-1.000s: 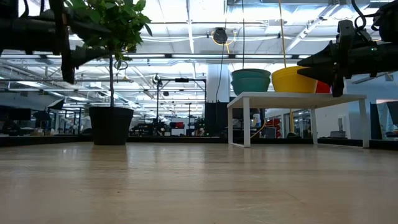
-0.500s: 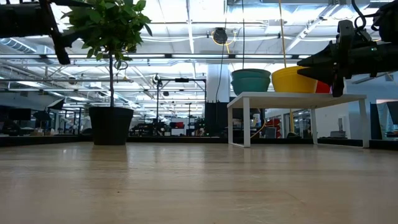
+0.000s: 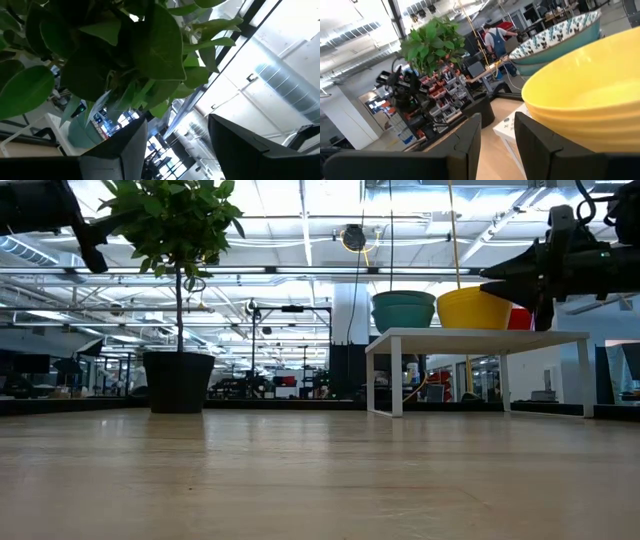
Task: Pick & Place Mini bowls
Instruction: Return to Home Position
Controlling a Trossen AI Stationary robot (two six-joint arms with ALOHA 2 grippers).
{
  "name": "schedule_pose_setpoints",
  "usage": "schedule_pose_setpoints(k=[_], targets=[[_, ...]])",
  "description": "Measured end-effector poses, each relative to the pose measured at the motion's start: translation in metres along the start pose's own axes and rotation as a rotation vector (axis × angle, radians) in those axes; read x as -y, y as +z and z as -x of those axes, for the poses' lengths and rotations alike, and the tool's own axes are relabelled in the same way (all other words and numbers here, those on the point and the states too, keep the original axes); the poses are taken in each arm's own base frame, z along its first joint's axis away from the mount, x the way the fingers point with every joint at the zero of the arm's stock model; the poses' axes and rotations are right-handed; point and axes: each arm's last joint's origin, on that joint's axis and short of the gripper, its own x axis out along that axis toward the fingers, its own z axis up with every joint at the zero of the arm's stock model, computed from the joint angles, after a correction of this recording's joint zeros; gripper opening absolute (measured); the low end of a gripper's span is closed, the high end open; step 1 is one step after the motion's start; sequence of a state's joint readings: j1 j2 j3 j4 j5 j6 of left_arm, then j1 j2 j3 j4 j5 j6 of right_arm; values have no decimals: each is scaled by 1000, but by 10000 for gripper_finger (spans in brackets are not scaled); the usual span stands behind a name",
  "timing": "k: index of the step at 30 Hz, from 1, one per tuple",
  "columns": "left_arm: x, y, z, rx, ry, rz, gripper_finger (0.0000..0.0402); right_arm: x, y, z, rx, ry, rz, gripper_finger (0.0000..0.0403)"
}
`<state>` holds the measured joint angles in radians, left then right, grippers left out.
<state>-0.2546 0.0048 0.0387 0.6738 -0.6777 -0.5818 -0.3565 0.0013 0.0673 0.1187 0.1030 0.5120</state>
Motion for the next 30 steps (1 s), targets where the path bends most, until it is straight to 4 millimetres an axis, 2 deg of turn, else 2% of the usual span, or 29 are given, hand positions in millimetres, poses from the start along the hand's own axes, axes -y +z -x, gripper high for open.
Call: schedule_pose_setpoints(k=[30], targets=[[-1,-2,0,-15,13,-16,214,0,0,0,-5,-2,0,105]])
